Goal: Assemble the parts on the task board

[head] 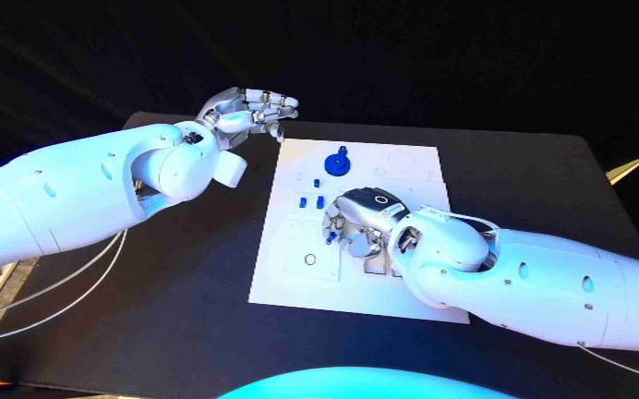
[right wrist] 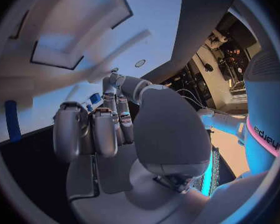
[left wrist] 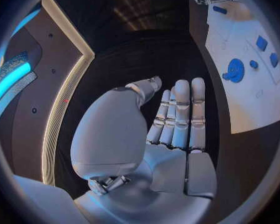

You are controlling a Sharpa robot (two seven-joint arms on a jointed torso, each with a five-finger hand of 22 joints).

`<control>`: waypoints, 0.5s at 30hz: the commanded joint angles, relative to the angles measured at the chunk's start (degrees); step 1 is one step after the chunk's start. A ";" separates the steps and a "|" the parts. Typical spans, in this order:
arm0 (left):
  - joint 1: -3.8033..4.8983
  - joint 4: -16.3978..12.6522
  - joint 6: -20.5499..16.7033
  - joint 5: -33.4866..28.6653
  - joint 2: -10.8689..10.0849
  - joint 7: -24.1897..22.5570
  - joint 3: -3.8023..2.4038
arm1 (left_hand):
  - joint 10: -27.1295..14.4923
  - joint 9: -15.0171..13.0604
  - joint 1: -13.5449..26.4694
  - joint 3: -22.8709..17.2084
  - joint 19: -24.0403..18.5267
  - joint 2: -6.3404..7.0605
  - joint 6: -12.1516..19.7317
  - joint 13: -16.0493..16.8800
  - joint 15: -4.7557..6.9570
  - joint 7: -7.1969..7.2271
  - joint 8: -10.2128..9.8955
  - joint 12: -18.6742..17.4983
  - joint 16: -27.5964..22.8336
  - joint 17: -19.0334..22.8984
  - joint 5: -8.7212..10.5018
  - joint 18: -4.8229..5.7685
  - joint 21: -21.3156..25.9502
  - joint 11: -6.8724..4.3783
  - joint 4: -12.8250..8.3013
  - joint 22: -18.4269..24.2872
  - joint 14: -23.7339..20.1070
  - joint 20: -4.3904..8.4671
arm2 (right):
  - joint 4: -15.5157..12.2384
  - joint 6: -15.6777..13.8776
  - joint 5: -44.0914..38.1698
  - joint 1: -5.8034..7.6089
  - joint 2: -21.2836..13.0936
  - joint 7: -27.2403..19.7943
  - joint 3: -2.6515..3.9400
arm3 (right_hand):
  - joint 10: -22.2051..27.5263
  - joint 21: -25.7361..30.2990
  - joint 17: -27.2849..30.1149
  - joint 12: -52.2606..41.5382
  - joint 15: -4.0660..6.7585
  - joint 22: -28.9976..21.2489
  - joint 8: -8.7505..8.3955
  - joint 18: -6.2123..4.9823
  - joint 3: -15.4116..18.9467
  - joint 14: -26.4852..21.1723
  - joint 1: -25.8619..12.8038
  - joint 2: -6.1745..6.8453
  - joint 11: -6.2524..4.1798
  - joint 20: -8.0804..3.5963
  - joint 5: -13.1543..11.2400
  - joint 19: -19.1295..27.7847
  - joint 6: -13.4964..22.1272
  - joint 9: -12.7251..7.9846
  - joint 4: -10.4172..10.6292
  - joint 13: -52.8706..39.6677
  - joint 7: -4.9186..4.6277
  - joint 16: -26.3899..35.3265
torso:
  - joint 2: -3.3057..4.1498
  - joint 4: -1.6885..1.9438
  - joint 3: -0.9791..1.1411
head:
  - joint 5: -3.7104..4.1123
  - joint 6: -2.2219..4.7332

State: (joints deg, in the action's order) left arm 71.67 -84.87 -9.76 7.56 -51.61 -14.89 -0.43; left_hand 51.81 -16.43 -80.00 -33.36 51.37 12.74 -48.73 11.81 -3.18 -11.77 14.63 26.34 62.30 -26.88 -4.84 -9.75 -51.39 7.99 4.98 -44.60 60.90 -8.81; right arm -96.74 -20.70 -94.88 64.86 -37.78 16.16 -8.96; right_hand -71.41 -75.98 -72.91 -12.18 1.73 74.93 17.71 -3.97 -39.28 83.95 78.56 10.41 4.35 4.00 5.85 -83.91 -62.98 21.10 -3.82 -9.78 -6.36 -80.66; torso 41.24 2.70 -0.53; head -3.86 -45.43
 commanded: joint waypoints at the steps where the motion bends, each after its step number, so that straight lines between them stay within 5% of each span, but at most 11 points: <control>1: 0.05 -0.01 0.82 -0.35 0.05 -0.12 -0.04 | -0.66 0.10 0.18 0.39 0.43 -0.19 0.56 -0.13 -0.40 -0.14 -0.28 0.01 -0.22 0.12 0.23 -0.80 0.36 0.06 0.01 0.18 0.09 -0.26 | -0.10 1.12 -0.84 -0.06 -0.07 -0.23 -0.01 | -2.46 -0.32 0.05 -0.29 0.47 6.13 0.06 0.83 -0.32 2.84 -0.54 0.00 -2.20 -0.31 0.22 -0.48 -0.26 0.07 -0.04 -0.10 -0.13 0.00 | 0.00 0.03 -0.01 | -0.02 -0.07; 15: 0.05 0.12 0.89 -0.35 -0.05 0.04 -0.04 | -0.66 0.10 0.18 0.39 0.43 -0.19 0.56 -0.13 -0.40 -0.14 -0.28 0.01 -0.22 0.12 0.23 -0.80 0.36 0.06 0.01 0.18 0.09 -0.26 | 0.09 1.66 -0.92 -0.08 0.17 -0.10 -0.03 | -2.46 -0.32 0.05 -0.29 0.47 6.13 0.06 0.83 -0.32 2.84 -0.54 0.00 -2.20 -0.31 0.22 -0.48 -0.26 0.07 -0.04 -0.10 -0.13 0.00 | -0.02 0.07 -0.06 | -0.05 -0.26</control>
State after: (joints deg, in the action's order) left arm 71.67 -84.67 -9.73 7.55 -51.71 -14.72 -0.43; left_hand 51.40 -16.38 -80.00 -33.36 51.59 12.74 -48.52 11.73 -3.18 -11.98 14.63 26.34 62.30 -26.81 -4.84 -9.75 -51.38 7.98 4.98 -44.48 60.90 -9.03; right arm -96.68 -20.24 -95.06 64.86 -37.66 16.17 -8.94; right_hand -71.41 -75.98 -72.92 -12.29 1.73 74.94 17.66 -3.96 -39.28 83.95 78.56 10.42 4.35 4.00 5.83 -83.91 -62.88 21.07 -3.82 -9.82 -6.26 -80.66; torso 41.22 2.75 -0.55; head -3.91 -45.63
